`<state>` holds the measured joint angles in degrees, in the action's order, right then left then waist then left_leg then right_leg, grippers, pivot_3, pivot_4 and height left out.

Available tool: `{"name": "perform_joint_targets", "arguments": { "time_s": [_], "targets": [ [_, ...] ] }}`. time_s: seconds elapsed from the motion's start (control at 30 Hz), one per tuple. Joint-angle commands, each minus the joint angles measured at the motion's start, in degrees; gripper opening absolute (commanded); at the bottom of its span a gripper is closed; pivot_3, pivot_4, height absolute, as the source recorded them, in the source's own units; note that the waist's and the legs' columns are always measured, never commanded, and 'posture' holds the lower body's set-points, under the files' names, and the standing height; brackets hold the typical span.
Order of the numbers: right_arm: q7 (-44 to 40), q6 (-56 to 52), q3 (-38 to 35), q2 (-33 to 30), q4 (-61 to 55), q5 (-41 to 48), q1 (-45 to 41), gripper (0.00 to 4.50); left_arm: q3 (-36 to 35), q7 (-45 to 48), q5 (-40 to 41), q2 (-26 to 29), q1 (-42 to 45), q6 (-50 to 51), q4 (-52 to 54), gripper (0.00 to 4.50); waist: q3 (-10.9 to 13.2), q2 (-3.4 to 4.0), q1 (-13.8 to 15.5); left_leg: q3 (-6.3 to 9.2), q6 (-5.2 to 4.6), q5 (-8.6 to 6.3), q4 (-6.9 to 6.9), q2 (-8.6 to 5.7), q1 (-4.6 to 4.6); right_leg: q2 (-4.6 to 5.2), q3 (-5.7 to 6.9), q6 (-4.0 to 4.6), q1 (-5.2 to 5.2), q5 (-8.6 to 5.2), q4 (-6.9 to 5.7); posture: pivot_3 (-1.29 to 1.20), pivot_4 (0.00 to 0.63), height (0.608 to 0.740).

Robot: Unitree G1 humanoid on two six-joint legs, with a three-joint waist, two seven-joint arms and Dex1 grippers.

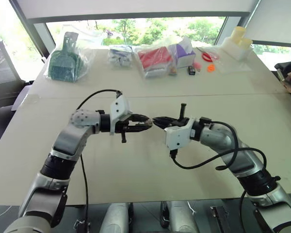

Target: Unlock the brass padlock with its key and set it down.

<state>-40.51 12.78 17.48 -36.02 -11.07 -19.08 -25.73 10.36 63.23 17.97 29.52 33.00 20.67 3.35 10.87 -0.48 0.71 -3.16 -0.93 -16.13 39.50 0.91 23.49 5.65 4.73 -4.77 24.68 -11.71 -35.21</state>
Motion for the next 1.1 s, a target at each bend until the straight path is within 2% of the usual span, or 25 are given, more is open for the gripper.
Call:
{"name": "perform_joint_targets", "arguments": {
  "time_s": [0.03,0.2,0.4,0.57,0.67,0.87,0.97,1.0,1.03,1.1],
  "targets": [
    [-1.14,0.34,-1.29,-0.33,-2.18,1.32,-1.27,0.03,0.25,-0.21,-1.62,0.69,0.53,-2.68,0.72,0.75,0.00,0.00,-0.01,0.00,0.00,0.00,0.00,0.00,0.00,0.00,0.00,0.00,0.00,0.00,0.00,0.00,0.150,0.740],
    [-6.86,-4.47,-0.35,0.28,-3.14,5.45,-2.31,0.03,1.44,-0.50,-6.01,0.99,0.87,-10.06,-0.28,0.75,0.00,0.00,0.00,0.00,0.00,0.00,0.00,0.00,0.00,0.00,0.00,0.00,0.00,0.00,0.00,0.00,0.150,0.740],
    [-15.48,-16.66,0.41,1.71,-3.87,12.61,-5.67,0.03,3.63,-0.77,-13.27,2.12,2.24,-25.61,-4.25,0.75,0.00,0.01,0.05,0.00,0.00,0.00,0.00,0.00,-0.01,0.00,0.00,0.02,0.00,0.01,-0.02,0.00,0.150,0.740],
    [-18.34,-26.96,-0.12,3.30,-5.50,16.58,-7.86,0.03,3.77,-1.56,-15.94,1.99,3.23,-33.52,-7.19,0.75,-0.01,0.01,0.05,-0.02,0.00,0.00,0.00,0.01,-0.01,0.00,0.01,0.01,0.00,0.02,-0.02,0.00,0.150,0.740],
    [-18.00,-27.57,-0.30,3.30,-6.48,16.65,-8.06,0.03,3.33,-1.53,-15.48,1.53,3.18,-33.66,-8.33,0.75,-0.01,0.01,0.05,-0.01,-0.01,0.00,0.00,0.01,-0.01,0.00,0.02,0.01,0.00,0.02,-0.02,0.00,0.150,0.740],
    [-6.86,1.62,0.33,-1.90,0.15,3.02,-6.92,0.03,0.35,2.48,-3.00,1.33,2.02,-14.12,-4.61,0.75,0.00,0.01,-0.10,-0.02,0.00,0.00,0.00,0.00,-0.01,0.00,0.01,-0.02,0.00,0.01,-0.02,0.00,0.150,0.740],
    [-0.82,13.13,-0.95,-3.12,3.41,-0.38,-5.81,0.03,-0.52,4.96,1.18,2.17,2.38,-7.51,-4.35,0.75,0.00,0.01,-0.11,-0.03,0.00,0.00,0.00,0.00,-0.01,-0.01,0.01,-0.04,0.01,0.01,-0.02,0.00,0.150,0.740],
    [0.55,15.69,-1.22,-3.23,4.09,-0.94,-5.60,0.61,-0.66,5.78,2.03,2.44,2.52,-6.19,-4.47,0.75,0.00,0.01,-0.12,-0.03,0.01,0.00,0.00,0.00,-0.02,-0.01,0.01,-0.04,0.01,0.01,-0.03,0.00,0.150,0.740],
    [1.91,18.27,-1.29,-3.35,4.85,-1.64,-5.54,0.88,-0.87,6.48,2.98,2.62,2.79,-4.64,-4.60,0.75,0.00,0.01,-0.12,-0.04,0.02,0.01,0.00,0.00,-0.02,-0.01,0.01,-0.04,0.01,0.01,-0.03,0.00,0.150,0.740],
    [3.96,21.14,-1.31,-3.14,6.36,-2.83,-5.86,1.93,-1.34,7.40,4.55,2.68,3.51,-2.17,-4.56,0.75,0.00,0.01,-0.11,-0.04,0.03,0.02,0.00,0.00,-0.01,-0.01,0.01,-0.03,0.01,0.01,-0.03,0.00,0.150,0.740]
  ]
}}
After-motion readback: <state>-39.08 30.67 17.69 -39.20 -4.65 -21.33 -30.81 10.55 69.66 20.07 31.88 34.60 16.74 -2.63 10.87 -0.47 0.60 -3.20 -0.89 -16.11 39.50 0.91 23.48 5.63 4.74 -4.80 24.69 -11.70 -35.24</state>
